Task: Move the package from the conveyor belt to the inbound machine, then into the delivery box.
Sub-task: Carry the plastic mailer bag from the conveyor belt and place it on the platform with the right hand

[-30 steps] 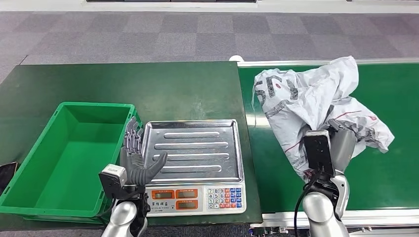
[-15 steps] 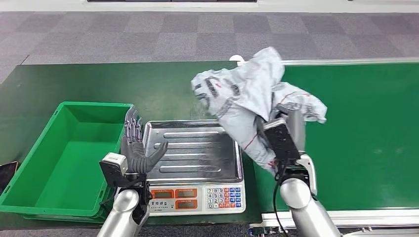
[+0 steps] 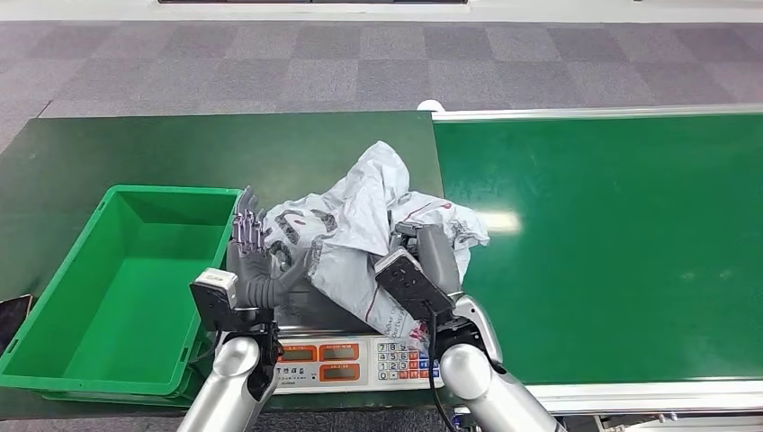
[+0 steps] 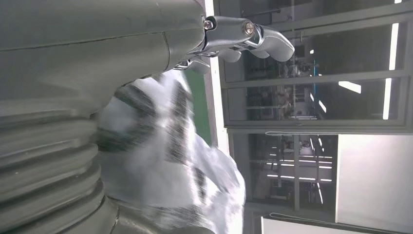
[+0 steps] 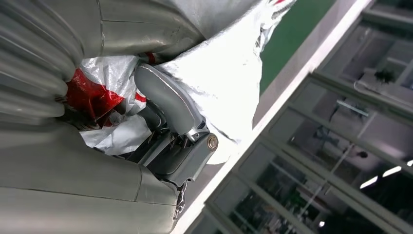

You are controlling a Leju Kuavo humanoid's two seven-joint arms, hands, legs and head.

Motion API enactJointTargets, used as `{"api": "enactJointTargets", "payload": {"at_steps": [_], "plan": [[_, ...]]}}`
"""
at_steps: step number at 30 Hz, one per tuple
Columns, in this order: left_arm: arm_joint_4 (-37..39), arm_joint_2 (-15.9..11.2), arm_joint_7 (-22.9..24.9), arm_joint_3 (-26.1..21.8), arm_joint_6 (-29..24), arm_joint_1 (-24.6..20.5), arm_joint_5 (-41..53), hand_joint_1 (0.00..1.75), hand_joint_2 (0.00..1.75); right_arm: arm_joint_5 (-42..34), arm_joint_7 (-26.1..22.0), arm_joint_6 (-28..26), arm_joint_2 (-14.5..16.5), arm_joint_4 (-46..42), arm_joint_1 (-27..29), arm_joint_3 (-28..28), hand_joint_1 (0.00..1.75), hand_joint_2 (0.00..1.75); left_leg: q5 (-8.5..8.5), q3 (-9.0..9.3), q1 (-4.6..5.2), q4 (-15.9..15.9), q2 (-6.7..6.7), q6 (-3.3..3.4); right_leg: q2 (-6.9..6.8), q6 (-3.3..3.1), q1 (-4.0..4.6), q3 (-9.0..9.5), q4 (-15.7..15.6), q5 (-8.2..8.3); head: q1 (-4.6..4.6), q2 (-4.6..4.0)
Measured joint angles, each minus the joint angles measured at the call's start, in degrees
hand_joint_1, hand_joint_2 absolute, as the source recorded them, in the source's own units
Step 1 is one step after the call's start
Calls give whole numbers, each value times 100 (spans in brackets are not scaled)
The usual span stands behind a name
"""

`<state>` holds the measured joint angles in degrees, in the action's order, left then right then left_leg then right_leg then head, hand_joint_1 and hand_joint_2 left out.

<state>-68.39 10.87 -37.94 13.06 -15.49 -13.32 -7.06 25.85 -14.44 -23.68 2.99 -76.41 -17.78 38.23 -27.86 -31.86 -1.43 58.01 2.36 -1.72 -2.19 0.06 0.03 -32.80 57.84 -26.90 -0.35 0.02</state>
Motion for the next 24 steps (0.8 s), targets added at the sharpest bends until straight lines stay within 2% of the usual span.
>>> {"api": "enactJointTargets", "payload": {"at_steps": [6,16,17,20,21,24], "plan": [[82,2,-2,21,10,-37,9,0,175,-58,83,206,51,13,59,141,175,175,0,-1,1,0,0,0,0,0,-1,-1,0,0,-1,0],[116,2,-2,21,12,-59,13,0,175,-61,84,217,60,13,84,195,175,175,0,-1,1,0,0,0,0,0,-1,-1,0,0,0,0],[116,2,-2,21,14,-60,14,0,175,-68,90,248,60,13,86,197,163,175,0,-1,1,0,0,0,0,0,-1,-1,0,0,0,0],[120,2,-2,21,40,-67,34,0,175,-209,154,576,60,11,112,202,32,175,0,-1,1,0,0,0,0,0,-2,-2,0,0,0,0],[125,2,-2,21,52,-71,45,0,175,-280,165,721,60,11,131,203,0,175,0,-1,1,0,0,0,0,0,-2,-2,0,0,0,0],[145,2,-16,21,44,-85,109,0,175,-628,37,1109,56,9,182,199,0,175,0,-1,1,0,1,0,1,0,-1,-4,0,0,-1,0]]}}
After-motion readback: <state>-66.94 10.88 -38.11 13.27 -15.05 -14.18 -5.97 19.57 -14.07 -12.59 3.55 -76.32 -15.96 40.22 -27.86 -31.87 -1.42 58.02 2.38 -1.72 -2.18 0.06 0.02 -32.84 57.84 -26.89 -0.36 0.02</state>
